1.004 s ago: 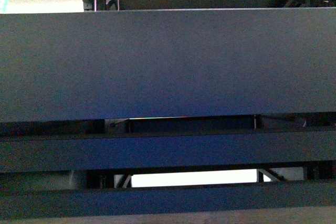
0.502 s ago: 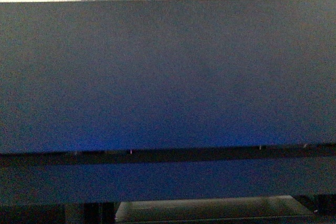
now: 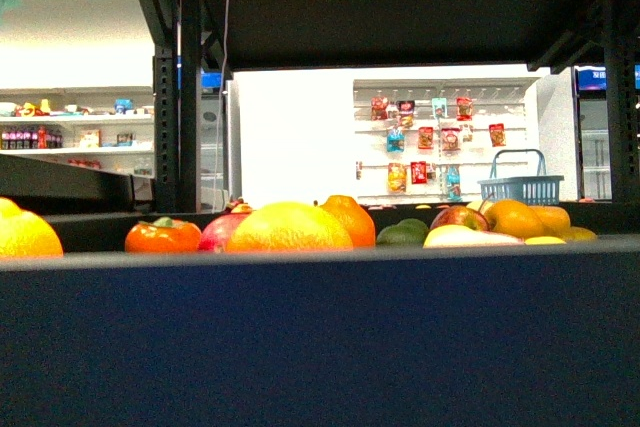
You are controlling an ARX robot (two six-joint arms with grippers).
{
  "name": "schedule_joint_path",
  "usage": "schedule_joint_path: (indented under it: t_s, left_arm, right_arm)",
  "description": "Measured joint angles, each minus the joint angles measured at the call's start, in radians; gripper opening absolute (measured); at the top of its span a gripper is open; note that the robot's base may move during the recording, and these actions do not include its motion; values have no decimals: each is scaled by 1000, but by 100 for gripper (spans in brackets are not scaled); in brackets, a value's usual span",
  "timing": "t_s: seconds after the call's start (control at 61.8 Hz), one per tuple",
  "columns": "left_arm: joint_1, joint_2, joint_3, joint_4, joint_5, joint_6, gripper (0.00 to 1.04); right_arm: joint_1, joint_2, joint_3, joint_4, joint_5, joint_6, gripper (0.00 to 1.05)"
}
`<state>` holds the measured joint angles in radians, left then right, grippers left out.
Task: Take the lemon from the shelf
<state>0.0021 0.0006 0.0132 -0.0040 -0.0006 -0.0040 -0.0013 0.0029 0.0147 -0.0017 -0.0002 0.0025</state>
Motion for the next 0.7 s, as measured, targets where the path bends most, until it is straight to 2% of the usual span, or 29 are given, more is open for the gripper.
schedule_joint_path:
  t_s: [0.696]
  left_arm:
    - [0,0,0,0,0,0,97]
  right_arm:
    - [0,0,0,0,-1,0,102]
